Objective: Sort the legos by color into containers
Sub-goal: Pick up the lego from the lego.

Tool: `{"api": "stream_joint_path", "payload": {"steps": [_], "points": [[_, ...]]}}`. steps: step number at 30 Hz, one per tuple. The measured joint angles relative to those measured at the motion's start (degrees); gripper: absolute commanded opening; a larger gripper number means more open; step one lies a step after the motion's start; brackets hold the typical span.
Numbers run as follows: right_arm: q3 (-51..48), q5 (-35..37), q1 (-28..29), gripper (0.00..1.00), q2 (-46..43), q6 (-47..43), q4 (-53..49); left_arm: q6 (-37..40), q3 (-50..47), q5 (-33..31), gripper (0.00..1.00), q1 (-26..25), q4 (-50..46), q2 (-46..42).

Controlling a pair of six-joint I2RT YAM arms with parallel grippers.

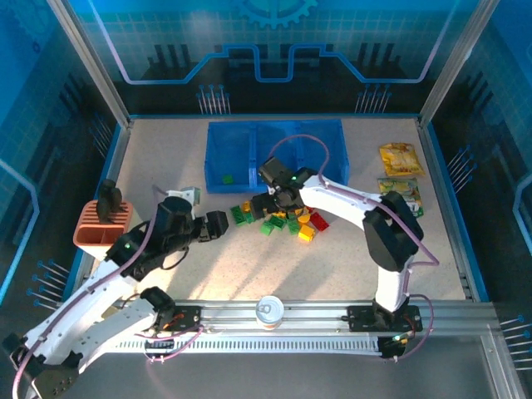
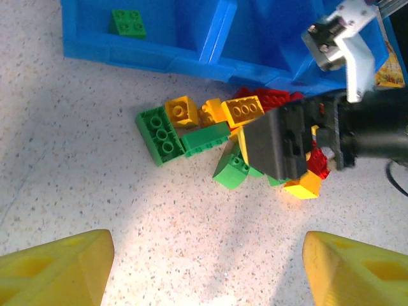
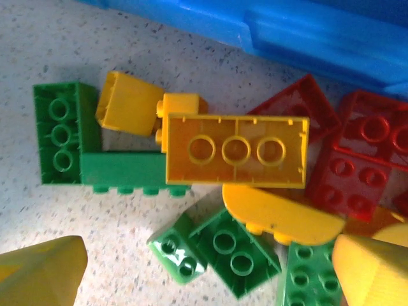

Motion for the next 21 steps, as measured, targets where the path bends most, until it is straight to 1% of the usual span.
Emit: {"api": "stream_joint_path", "payload": {"steps": [5,8,13,17,21], "points": [[4.52,0.66,-0.15,1.00,5.03,-0.61,-2.21,-0.74,-0.94,-0.39,0.79,-0.07,-2.12,-2.36],[6.16,1.55,-0.17,0.99,6.51,-0.72,-3.30,-1.16,-1.20,-0.39,0.79,-0.07,-2.62,-2.51],[8.44,1.75,-0.52,0.93,8.17,-1.14,-4.24,-1.18,-1.29,-0.42,0.79,-0.07,-2.84,-2.49],[9.99,2.14,-0.92,0.85,9.79,-1.57,-4.50,-1.18,-1.29,-0.66,0.79,-0.07,-2.97,-2.56],[10.10,2.62,-0.96,0.86,9.94,-1.46,-4.85,-1.18,-1.29,-1.25,0.79,-0.07,-3.43,-3.39]]}}
